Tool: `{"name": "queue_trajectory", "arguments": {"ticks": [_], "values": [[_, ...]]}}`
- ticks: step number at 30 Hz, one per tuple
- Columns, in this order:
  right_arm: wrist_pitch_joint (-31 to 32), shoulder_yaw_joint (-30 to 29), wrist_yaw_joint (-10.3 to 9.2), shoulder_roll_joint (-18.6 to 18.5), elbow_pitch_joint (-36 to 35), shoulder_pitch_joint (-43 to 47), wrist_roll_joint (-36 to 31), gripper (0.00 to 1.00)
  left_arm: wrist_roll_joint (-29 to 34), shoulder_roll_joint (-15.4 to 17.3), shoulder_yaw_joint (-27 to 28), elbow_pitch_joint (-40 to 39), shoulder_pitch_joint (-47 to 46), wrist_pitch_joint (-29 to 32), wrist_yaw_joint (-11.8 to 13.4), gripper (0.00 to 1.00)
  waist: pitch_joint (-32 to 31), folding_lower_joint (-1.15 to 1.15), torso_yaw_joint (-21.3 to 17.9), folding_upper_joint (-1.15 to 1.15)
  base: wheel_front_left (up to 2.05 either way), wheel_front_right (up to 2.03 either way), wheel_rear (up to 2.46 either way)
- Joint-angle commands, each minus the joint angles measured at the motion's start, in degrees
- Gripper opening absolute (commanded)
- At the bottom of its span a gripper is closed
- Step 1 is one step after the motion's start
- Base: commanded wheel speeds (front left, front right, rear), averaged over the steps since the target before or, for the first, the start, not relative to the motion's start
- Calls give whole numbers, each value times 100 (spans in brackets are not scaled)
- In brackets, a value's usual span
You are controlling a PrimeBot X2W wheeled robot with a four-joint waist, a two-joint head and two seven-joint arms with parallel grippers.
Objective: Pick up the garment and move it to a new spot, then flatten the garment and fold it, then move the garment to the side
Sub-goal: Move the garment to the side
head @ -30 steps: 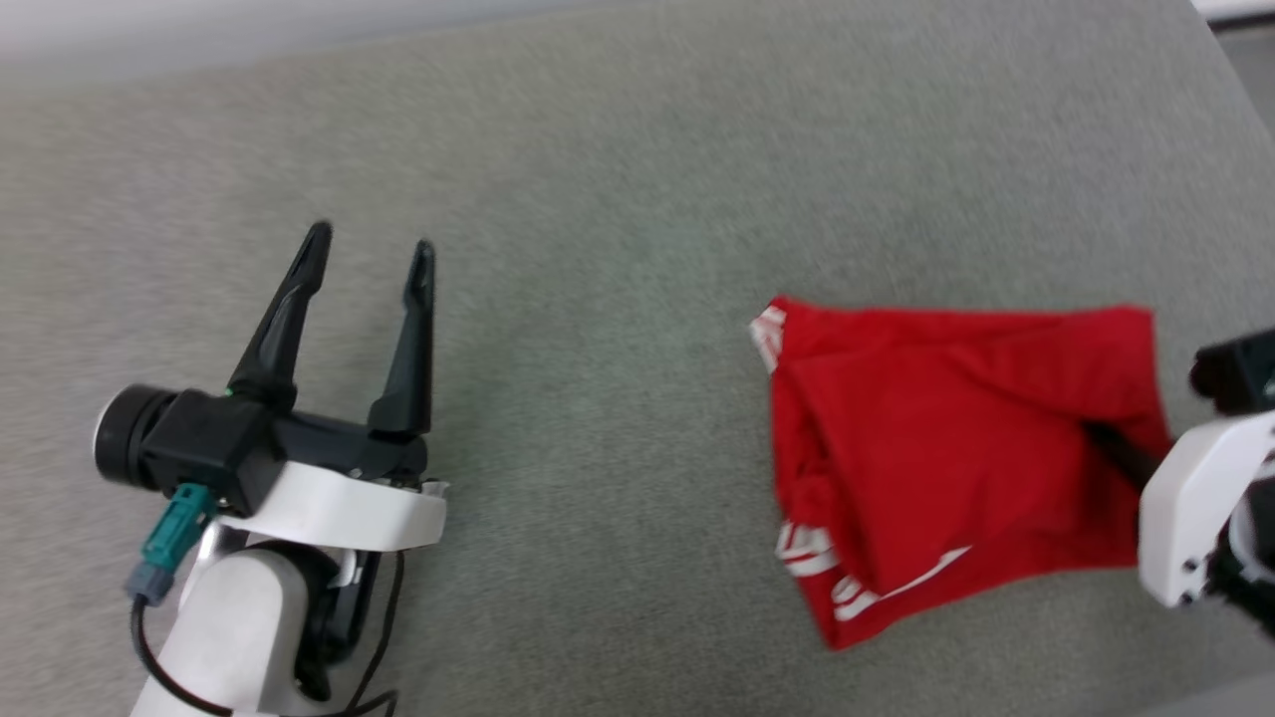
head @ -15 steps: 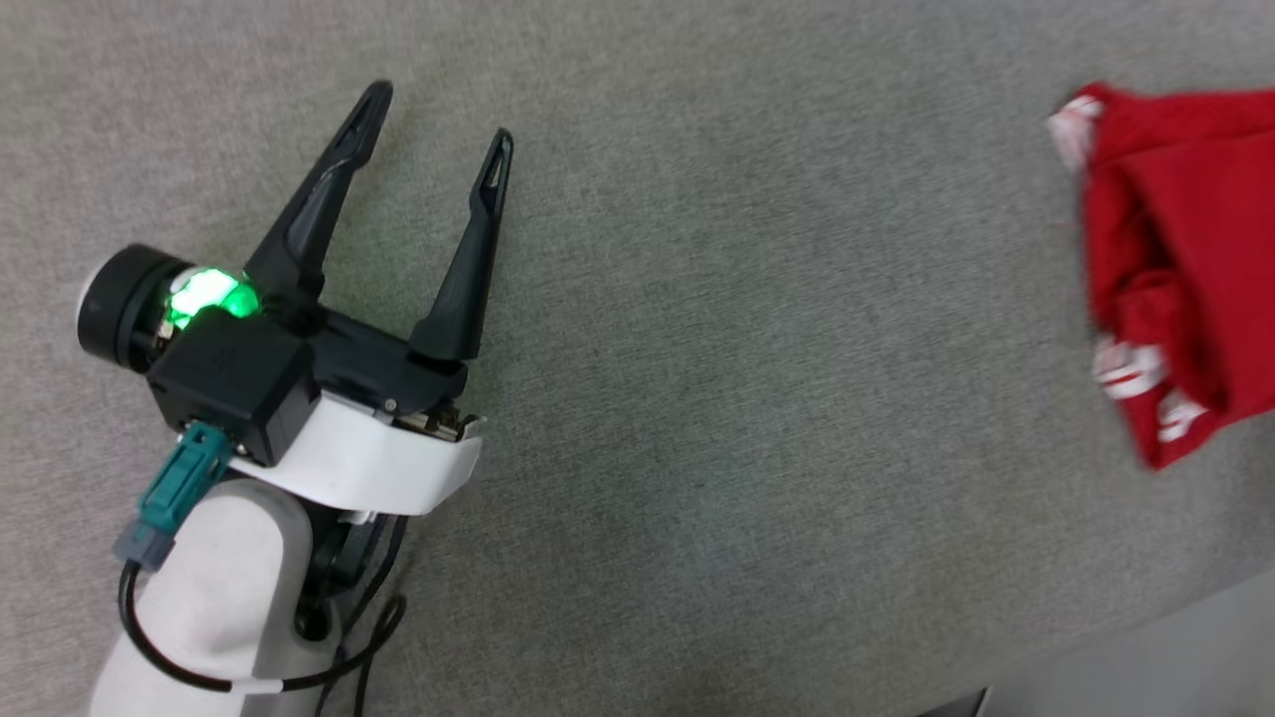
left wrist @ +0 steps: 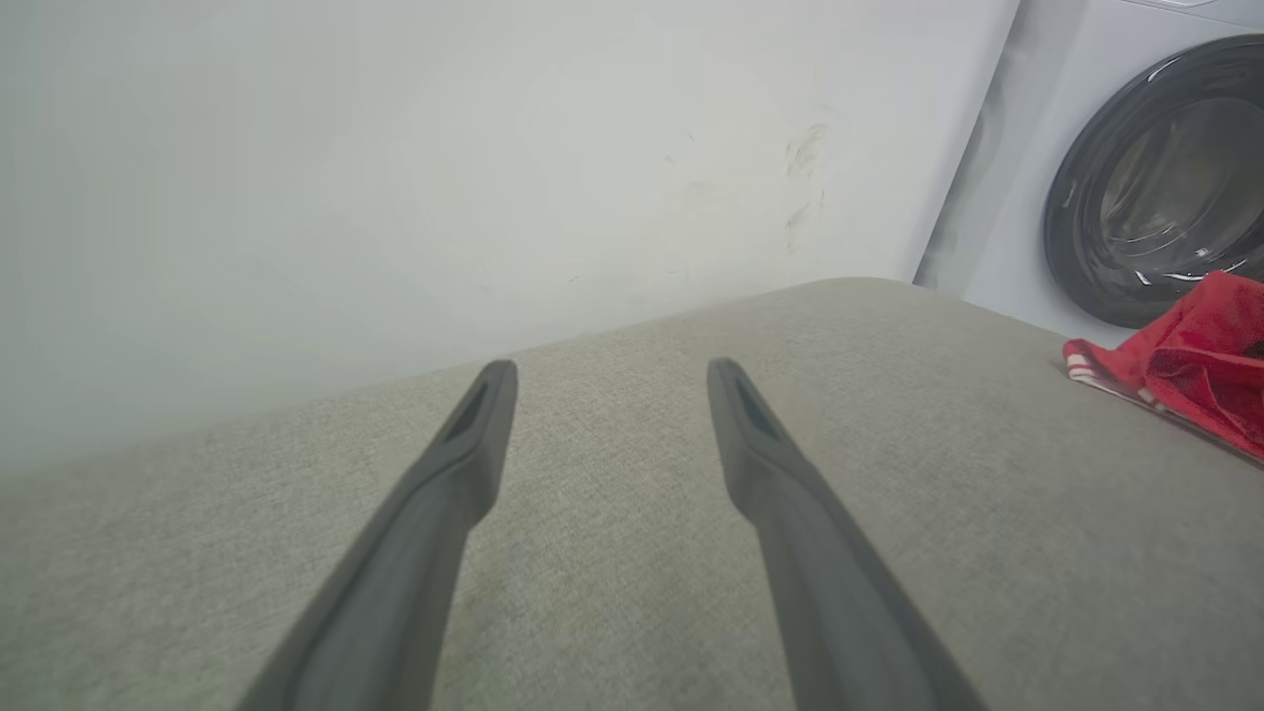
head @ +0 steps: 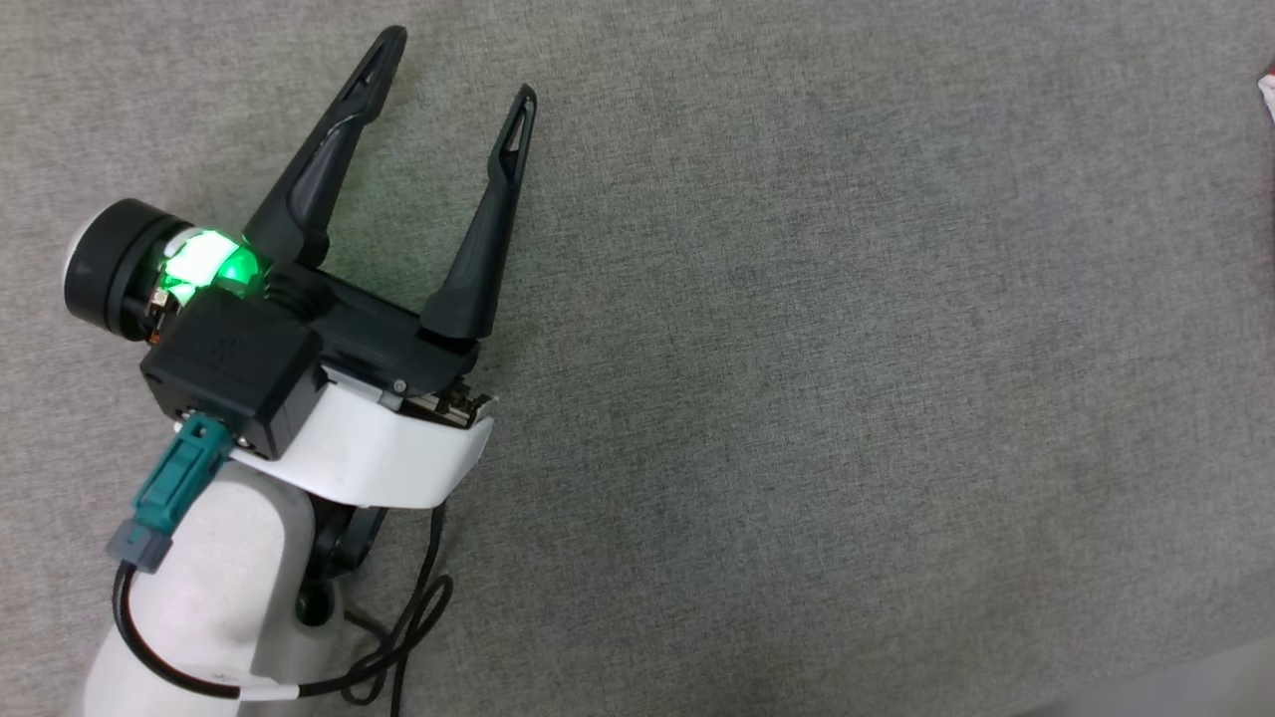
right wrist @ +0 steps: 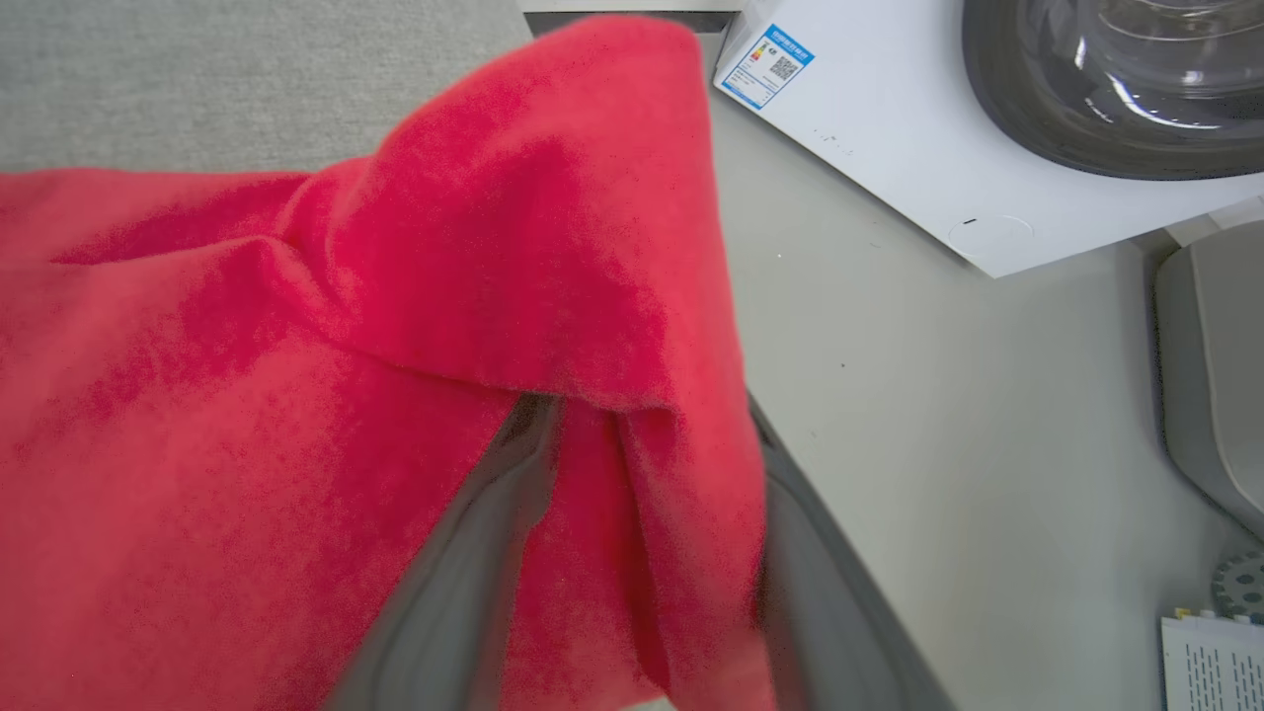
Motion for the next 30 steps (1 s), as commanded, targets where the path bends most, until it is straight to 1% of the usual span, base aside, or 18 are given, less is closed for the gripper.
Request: {"name": "queue_trajectory", "arguments": {"ticks": [1,4,6,9,11,16,20,21,22,27,30], "values": [[-86,-87,-11,-5,66,-101,-91,100,-6,-26,4,12,1,-30,9,100,-58,-1,30,0,0,0,0],[-422,-391,-10,-40,246,-128,-378,100,-53,-57,0,99,69,-119,46,100,-214,-1,85,0,0,0,0],[-611,-547,-10,19,269,-151,-368,100,-85,-79,7,172,128,-180,65,100,-351,-1,117,0,0,0,0],[-959,-727,-10,13,224,-37,-468,100,-160,-137,10,302,238,-279,111,100,-572,-1,173,0,0,0,0],[-1144,-741,-10,88,157,81,-358,100,-204,-188,8,423,296,-380,122,100,-760,-1,239,0,0,0,0],[-1640,-545,-10,301,-272,507,-63,100,-313,-274,47,736,515,-558,228,100,-1244,-1,373,0,0,0,0],[-1999,-331,-10,613,-684,906,7,100,-404,-350,143,961,798,-662,374,100,-1648,-1,456,0,0,0,0],[-2056,-276,-10,719,-780,1019,9,100,-434,-375,171,1029,866,-693,415,100,-1772,-1,491,0,0,0,0],[-2167,-197,-10,928,-1031,1241,-68,100,-480,-399,237,1124,1046,-737,504,100,-1967,-1,547,0,0,0,0],[-2273,-49,-10,1474,-1633,1871,-302,100,-548,-429,364,1301,1476,-815,713,100,-2412,-1,720,0,0,0,0],[-2232,18,-10,1832,-1999,2252,-579,100,-599,-440,421,1400,1712,-856,777,100,-2639,-1,856,0,0,0,0]]}}
